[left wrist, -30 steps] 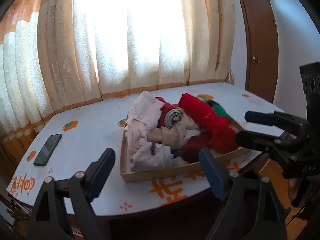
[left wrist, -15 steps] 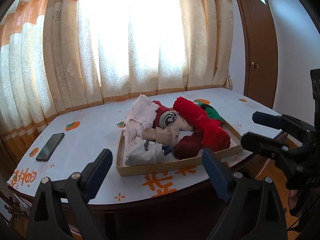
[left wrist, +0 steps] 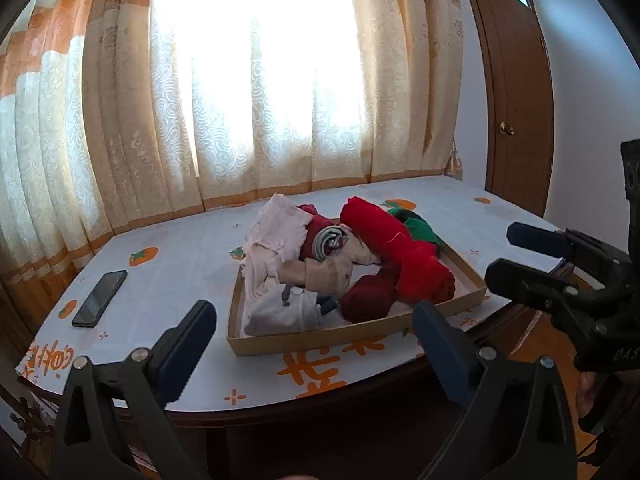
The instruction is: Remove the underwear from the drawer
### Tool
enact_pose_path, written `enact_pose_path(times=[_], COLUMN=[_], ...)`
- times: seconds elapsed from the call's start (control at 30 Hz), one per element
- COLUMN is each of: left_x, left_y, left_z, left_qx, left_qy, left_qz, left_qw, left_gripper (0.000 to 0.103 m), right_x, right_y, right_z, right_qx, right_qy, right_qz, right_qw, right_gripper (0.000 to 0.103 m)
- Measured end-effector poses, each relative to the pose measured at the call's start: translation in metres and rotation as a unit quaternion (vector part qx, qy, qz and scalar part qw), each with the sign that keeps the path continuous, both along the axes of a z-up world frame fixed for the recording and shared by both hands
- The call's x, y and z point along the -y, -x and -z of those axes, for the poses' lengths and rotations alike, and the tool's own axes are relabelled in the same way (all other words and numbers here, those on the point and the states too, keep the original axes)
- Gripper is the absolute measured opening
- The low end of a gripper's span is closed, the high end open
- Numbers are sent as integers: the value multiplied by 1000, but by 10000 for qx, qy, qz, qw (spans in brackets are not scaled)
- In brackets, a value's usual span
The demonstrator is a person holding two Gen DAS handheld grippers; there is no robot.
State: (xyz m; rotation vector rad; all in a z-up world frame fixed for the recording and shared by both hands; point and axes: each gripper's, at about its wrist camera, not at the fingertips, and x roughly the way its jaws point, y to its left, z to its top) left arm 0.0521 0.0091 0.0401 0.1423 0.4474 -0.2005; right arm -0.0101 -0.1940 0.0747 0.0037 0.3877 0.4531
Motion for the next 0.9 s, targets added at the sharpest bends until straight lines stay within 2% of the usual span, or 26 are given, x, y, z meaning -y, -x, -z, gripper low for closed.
enact_pose_path(times=[0.53,0.9], left_x=[4,3], left_y=[-6,-5], left_z=[1,2], left_qx=[-138,-76], left_qy=[-72,-149], left_qz=[-30,-65], left_qw=[9999,9998], left_gripper=[103,103], right_x=[3,3], right_y=[3,4], right_z=[-1,0], right_qx=[4,0], right_qy=[-6,3], right_qz=[-30,-35], right_qw=[10000,10000], right_gripper=[81,81])
